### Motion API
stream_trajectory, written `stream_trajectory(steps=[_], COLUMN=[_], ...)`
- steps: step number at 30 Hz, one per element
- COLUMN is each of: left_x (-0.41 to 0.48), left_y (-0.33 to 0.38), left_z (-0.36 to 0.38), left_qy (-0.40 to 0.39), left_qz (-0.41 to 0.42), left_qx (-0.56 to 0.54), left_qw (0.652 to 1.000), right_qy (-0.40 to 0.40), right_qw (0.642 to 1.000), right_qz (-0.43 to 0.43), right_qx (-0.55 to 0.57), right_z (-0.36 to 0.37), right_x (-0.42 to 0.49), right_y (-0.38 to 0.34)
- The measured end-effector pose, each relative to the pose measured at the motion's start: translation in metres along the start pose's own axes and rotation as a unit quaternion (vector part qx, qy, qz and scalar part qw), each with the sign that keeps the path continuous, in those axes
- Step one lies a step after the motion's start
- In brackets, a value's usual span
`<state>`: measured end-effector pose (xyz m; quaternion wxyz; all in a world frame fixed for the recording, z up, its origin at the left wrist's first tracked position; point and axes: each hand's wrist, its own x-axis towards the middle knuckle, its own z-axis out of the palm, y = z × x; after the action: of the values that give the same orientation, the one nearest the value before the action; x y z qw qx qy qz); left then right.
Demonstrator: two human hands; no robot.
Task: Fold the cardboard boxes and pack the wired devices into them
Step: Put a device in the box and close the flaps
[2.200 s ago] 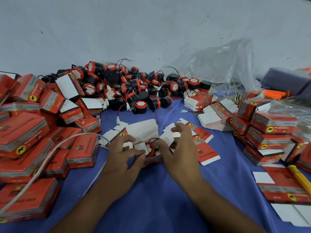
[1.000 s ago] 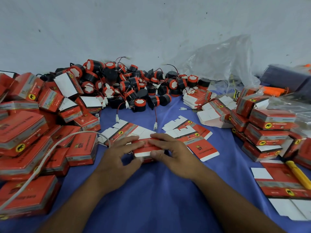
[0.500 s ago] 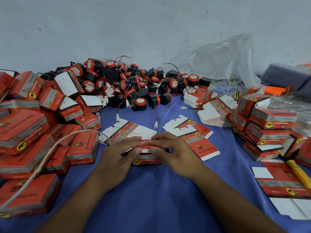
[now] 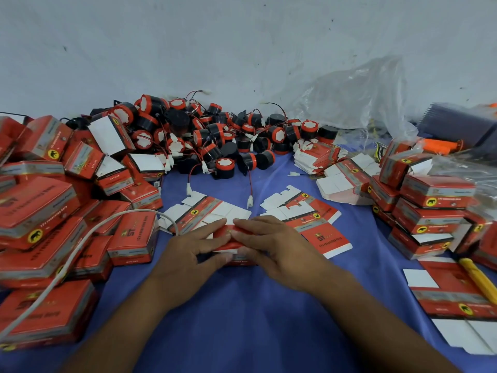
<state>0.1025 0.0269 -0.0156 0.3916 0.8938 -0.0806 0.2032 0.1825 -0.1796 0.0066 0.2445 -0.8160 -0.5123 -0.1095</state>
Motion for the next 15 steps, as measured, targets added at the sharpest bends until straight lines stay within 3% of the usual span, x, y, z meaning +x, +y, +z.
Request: stream_trajectory(steps=[4,8,15], left_x=[0.000,0.001,0.001], left_y=[-0.001,-0.001,-0.002], left_z=[0.000,0.003,0.006], left_qy=[0.012,0.020,-0.019], left_qz=[0.018,0.020,0.039], left_qx=[0.003,-0.014,-0.012], left_qw=[1.000,0.999,0.999], right_qy=[-0.037,0.008,0.080], right_qw=[0.999,0.990,0.988], right_qz=[-0.023,0.011,-0.002], right_qx=[0.032,0.138,0.135], right_z=[-0.009,-0.014,0.005], right_x=[0.002,0.001,-0.018], right_y=[0.002,0.005,0.000])
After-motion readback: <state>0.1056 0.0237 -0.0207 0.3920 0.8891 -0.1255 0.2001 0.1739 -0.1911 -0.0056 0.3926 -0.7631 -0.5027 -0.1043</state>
